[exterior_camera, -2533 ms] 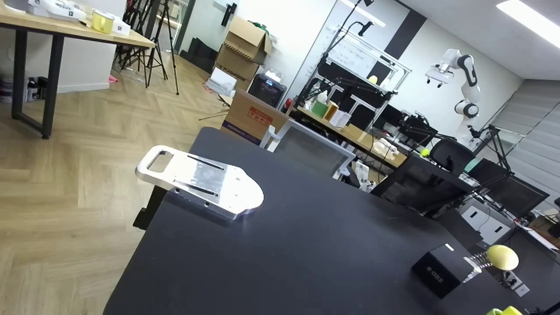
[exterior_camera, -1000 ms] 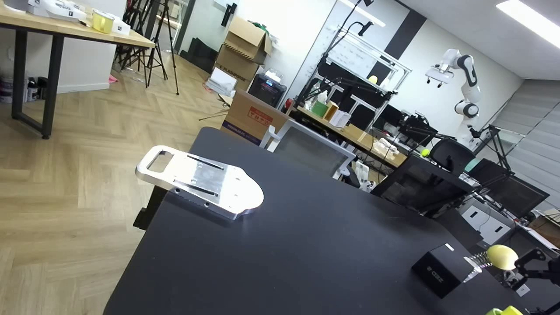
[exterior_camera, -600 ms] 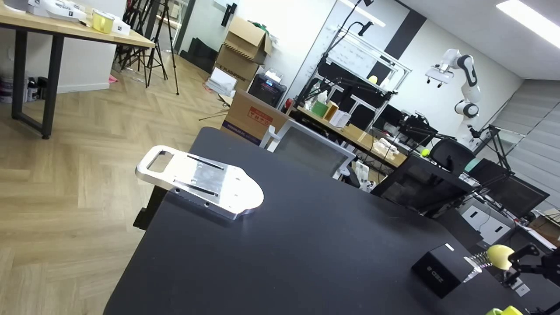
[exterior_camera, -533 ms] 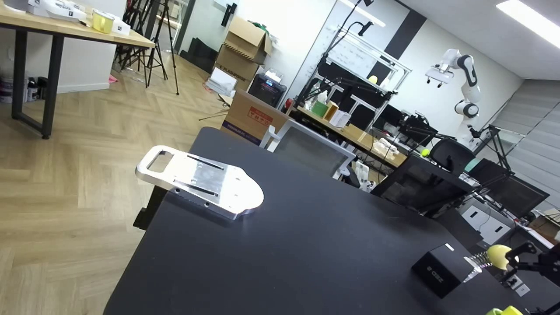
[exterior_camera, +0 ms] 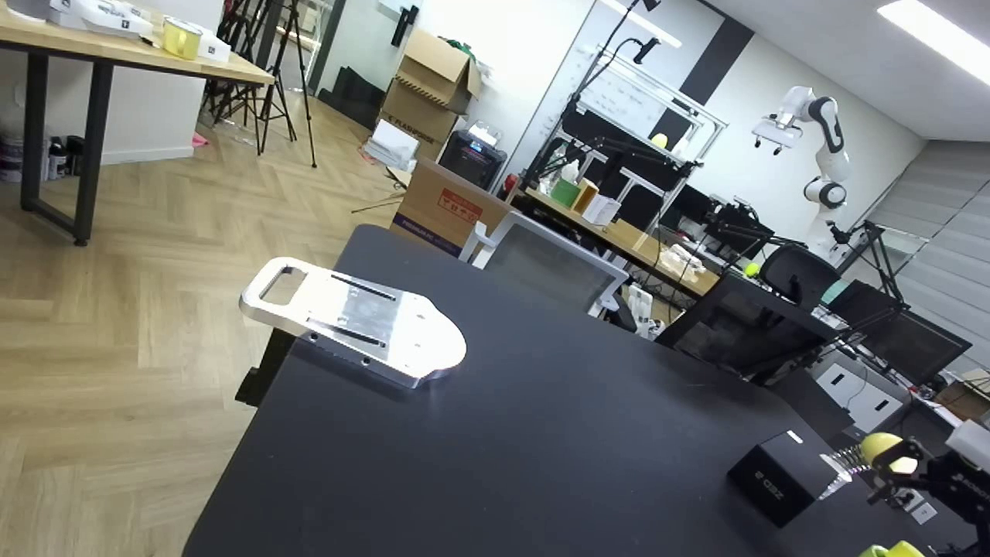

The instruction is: Remove the glue stick from the mug and put it on the table

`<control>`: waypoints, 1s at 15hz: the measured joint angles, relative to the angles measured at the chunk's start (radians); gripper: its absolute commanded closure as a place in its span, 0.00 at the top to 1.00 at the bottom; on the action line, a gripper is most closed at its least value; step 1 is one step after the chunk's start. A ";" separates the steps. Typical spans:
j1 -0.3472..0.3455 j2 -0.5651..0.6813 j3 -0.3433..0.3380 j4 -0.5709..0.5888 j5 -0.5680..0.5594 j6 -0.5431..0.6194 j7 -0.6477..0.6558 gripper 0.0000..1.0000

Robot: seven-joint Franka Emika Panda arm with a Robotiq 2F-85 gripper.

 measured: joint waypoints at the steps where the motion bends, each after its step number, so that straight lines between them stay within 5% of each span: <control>1: 0.011 0.009 -0.017 0.004 -0.013 -0.010 0.008 1.00; 2: 0.019 0.017 -0.030 0.006 -0.015 -0.014 0.009 1.00; 3: 0.025 0.024 -0.040 0.009 -0.017 -0.016 0.009 0.75; 4: 0.031 0.031 -0.048 0.011 -0.018 -0.017 0.009 0.74; 13: 0.045 0.067 -0.071 0.049 -0.010 -0.089 0.010 0.11; 15: 0.045 0.066 -0.073 0.064 -0.006 -0.115 0.010 0.09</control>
